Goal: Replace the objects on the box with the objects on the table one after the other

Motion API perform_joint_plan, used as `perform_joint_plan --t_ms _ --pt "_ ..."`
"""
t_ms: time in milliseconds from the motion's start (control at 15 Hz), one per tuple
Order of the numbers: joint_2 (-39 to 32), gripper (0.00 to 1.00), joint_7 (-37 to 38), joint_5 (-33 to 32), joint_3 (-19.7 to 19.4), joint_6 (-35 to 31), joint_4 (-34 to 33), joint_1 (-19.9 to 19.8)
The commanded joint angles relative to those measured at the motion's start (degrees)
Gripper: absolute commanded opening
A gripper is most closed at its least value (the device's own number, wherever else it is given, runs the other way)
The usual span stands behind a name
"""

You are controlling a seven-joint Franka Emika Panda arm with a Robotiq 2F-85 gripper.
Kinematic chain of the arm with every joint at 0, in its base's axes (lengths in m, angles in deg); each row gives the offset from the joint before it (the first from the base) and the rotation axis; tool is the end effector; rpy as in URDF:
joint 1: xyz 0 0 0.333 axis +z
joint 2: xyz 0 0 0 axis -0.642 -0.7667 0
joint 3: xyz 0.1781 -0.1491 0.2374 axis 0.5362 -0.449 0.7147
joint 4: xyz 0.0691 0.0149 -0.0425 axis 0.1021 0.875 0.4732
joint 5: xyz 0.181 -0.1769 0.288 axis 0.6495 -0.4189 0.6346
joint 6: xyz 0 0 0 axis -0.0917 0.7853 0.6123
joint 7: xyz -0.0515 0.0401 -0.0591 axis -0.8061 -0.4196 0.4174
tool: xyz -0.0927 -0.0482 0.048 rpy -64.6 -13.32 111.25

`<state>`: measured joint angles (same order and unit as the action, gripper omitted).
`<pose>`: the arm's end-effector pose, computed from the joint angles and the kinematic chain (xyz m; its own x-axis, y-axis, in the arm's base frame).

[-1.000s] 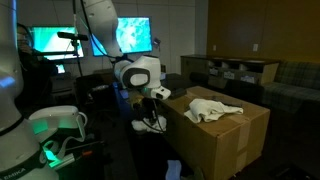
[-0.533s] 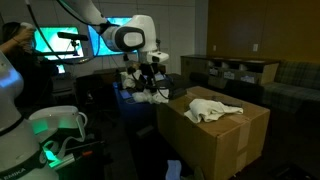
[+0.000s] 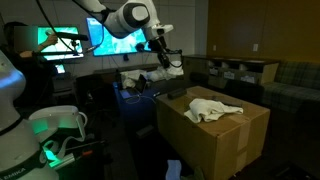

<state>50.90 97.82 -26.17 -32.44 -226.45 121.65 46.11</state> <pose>0.5007 0.1476 0.4528 0.9204 -0.1853 0.3444 -0.1914 -0.9814 -0.0166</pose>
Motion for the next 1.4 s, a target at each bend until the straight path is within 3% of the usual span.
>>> perform_joint_plan --t_ms 0,267,400,733,1000,1067,1133,1200,1333 --pt "-8.86 0.02 9.62 -10.42 1.53 -1.52 -9.56 -0.75" --pt "-20.12 0.02 19.43 -22.7 -1.94 -1.47 -19.66 2.65" --pt "-25.39 0.02 22.24 -25.48 -4.47 -0.97 -24.52 5.02" --pt "-36.7 0.02 24.66 -25.96 -10.78 0.45 -35.14 9.25" --pt "-42.55 0.02 24.74 -24.61 -14.34 1.38 -40.01 10.76" --pt "-43.86 0.06 25.07 -24.6 -15.06 1.65 -41.14 11.17" --pt "-44.76 0.32 25.09 -24.34 -15.53 2.27 -42.16 11.42" --pt "-45.45 0.34 25.55 -24.32 -16.1 2.75 -42.97 11.78" --pt "-45.56 0.48 25.86 -24.09 -16.65 3.57 -43.8 12.2"
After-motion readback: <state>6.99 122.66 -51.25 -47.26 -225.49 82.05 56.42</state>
